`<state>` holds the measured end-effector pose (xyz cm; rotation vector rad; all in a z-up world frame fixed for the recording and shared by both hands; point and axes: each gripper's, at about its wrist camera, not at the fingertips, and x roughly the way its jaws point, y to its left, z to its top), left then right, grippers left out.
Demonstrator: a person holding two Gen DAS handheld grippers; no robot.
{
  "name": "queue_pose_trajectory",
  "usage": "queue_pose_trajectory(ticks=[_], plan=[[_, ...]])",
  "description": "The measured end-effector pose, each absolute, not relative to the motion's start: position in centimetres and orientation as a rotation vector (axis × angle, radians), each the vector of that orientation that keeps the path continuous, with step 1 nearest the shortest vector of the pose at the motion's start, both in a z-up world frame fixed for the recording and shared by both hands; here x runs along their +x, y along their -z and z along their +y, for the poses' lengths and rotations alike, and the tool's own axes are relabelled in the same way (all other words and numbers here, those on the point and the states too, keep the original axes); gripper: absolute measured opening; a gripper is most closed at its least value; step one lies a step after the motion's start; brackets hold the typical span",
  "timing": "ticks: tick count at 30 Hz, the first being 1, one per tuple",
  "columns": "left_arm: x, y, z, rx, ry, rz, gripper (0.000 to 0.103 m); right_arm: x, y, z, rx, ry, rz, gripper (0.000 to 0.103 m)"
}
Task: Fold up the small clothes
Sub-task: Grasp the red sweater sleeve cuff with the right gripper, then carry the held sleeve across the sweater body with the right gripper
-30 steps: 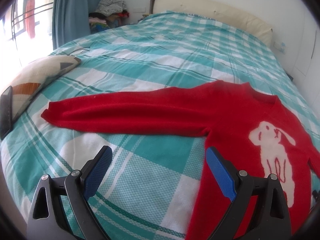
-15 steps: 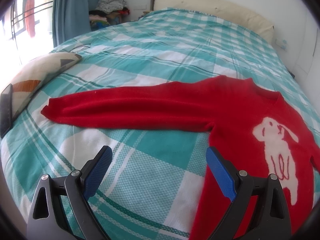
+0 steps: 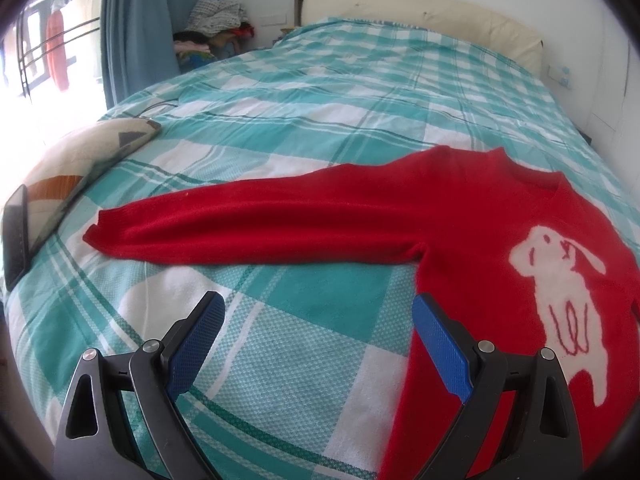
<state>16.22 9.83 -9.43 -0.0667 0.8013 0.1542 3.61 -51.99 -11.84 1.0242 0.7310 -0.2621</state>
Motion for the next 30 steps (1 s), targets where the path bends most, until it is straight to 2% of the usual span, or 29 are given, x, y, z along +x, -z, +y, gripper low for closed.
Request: queue_pose_trajectory(ticks=[1,4,7,8,9,13,18,22,26,30], plan=[[16.3,9.5,9.9,-0.069,-0.156,0.805,0.096,3.9,12.2,-52.2,1.017,0.275,0.736,0.073],[16.4,9.6,10.2,-0.082,-0.156,0.814,0.096,4.3,13.3,-53.1,1.084,0.31,0.707,0.06],[16.5,9.7,10.1,-0.083,-0.153,0.82,0.096,4.2,14.1,-54.1,1.156,0.32,0.672,0.042],[16.6,9.7,10.0,-0.08,-0.151,0.821,0.096,4.4,14.3,-54.2,1.158,0.326,0.684,0.026],[16.6,9.7,9.9,-0.077,-0.151,0.821,0.096,4.5,14.4,-54.3,1.148,0.341,0.704,0.005],[16.5,9.4,10.0,-0.093,-0.143,0.82,0.096,5.9,10.4,-52.5,0.975,0.347,0.685,0.005],[16.3,8.1,10.8,-0.15,-0.115,0.797,0.096,11.1,-0.9,-45.1,0.742,0.138,0.571,0.005],[15.7,7.3,11.3,-0.145,-0.116,0.776,0.096,17.0,-8.3,-35.1,0.611,-0.1,0.535,0.005],[15.6,7.1,12.6,-0.171,-0.137,0.77,0.096,22.1,-10.7,-23.7,0.515,-0.305,0.588,0.005],[15.9,7.5,13.7,-0.213,-0.146,0.79,0.096,25.7,-9.1,-14.7,0.428,-0.415,0.658,0.005]])
